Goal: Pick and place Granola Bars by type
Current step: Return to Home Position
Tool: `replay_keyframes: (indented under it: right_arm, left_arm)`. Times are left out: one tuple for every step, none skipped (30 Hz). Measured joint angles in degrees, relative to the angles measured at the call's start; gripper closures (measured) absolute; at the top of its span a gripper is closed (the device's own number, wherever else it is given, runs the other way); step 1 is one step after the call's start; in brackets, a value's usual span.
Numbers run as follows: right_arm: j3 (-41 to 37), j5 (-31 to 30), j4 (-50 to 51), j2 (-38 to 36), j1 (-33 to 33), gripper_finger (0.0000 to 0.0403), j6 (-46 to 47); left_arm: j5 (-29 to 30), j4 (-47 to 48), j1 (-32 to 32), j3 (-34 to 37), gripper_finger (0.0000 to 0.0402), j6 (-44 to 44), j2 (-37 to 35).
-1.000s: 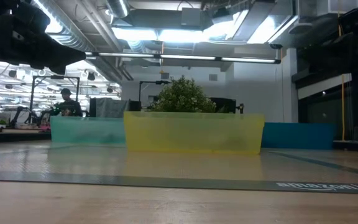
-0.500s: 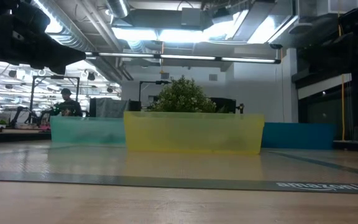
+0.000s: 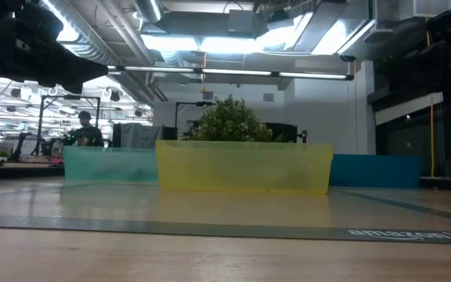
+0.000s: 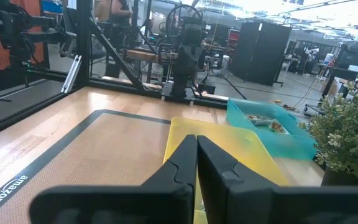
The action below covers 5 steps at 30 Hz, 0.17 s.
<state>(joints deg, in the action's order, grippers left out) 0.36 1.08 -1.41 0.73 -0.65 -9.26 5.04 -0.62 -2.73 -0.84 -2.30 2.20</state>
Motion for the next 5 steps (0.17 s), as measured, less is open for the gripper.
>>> replay_keyframes:
  right_arm:
    - [0.0, 0.0, 0.0, 0.0, 0.0, 0.0386, 0.0]
    - [0.0, 0.0, 0.0, 0.0, 0.0, 0.0386, 0.0]
    - [0.0, 0.0, 0.0, 0.0, 0.0, 0.0386, 0.0]
    - [0.0, 0.0, 0.0, 0.0, 0.0, 0.0386, 0.0]
    - [0.0, 0.0, 0.0, 0.0, 0.0, 0.0386, 0.0]
  left_arm:
    - [0.0, 0.0, 0.0, 0.0, 0.0399, 0.0, 0.0]
    - [0.0, 0.0, 0.0, 0.0, 0.0398, 0.0, 0.0]
    - [0.0, 0.0, 0.0, 0.0, 0.0397, 0.0, 0.0]
    - [0.0, 0.0, 0.0, 0.0, 0.0396, 0.0, 0.0]
    - [0.0, 0.0, 0.0, 0.0, 0.0396, 0.0, 0.0]
